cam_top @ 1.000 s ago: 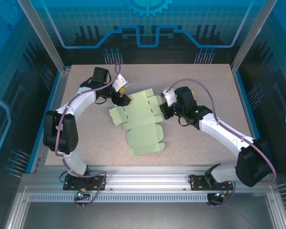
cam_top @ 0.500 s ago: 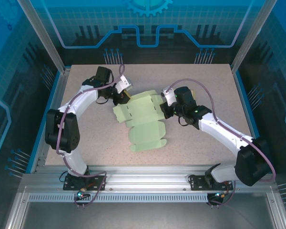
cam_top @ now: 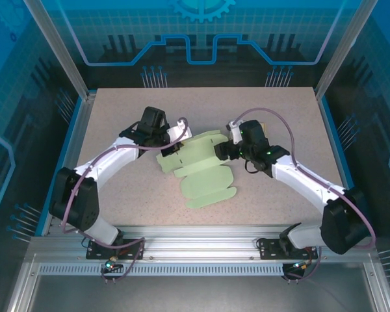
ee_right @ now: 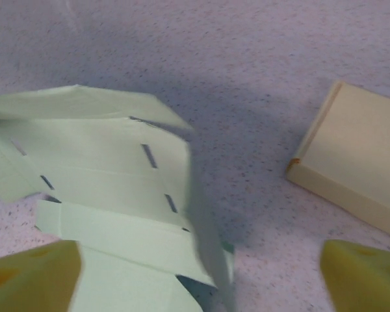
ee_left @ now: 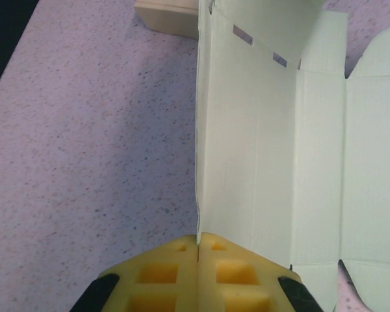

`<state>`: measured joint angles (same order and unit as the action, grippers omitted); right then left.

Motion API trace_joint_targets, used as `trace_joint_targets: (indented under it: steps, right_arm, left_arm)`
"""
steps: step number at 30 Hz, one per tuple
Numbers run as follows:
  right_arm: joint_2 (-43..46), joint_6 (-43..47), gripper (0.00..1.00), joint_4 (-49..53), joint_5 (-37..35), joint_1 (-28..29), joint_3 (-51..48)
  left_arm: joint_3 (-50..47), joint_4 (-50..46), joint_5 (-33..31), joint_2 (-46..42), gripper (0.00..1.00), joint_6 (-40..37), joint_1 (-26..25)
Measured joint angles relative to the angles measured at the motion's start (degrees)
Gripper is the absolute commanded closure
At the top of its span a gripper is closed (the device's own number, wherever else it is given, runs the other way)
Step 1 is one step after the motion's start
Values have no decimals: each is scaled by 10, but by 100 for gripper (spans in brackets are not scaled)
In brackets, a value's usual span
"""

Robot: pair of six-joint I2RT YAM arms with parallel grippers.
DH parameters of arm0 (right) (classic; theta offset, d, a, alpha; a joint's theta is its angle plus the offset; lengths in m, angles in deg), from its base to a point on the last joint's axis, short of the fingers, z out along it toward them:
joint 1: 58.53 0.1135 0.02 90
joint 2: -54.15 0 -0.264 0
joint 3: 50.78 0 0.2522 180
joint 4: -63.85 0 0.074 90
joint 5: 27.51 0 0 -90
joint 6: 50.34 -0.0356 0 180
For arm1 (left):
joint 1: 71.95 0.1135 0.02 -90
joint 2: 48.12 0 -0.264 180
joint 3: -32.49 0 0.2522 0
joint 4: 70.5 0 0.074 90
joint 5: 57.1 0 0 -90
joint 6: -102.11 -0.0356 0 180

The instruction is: Fold the paper box

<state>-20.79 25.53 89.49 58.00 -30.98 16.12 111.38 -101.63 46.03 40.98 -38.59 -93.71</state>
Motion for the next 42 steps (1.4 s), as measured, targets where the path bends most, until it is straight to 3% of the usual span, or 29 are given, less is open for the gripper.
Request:
trace_joint_targets:
  steps: [6, 11, 22, 28, 34, 42]
  right_arm:
    - [72, -77, 0, 11, 52, -92, -9]
    - [50, -133, 0, 46, 142, -160, 12]
    - [-4, -218, 6, 90, 270, -119, 98]
    - [-20, -306, 0, 11, 340, -111, 42]
    - [-78, -374, 0, -61, 380, -82, 3]
    - [-198, -418, 0, -148, 397, -123, 18]
  left_arm:
    - [-19, 36, -76, -9, 100, -36, -45]
    - [-43, 69, -123, -23, 100, -61, -71]
    - [-91, 151, -207, -40, 100, -90, -115]
    - [-91, 168, -215, -36, 100, -82, -115]
    - [-91, 168, -215, -19, 100, -81, -115]
    - [-102, 173, -210, -19, 100, -82, -115]
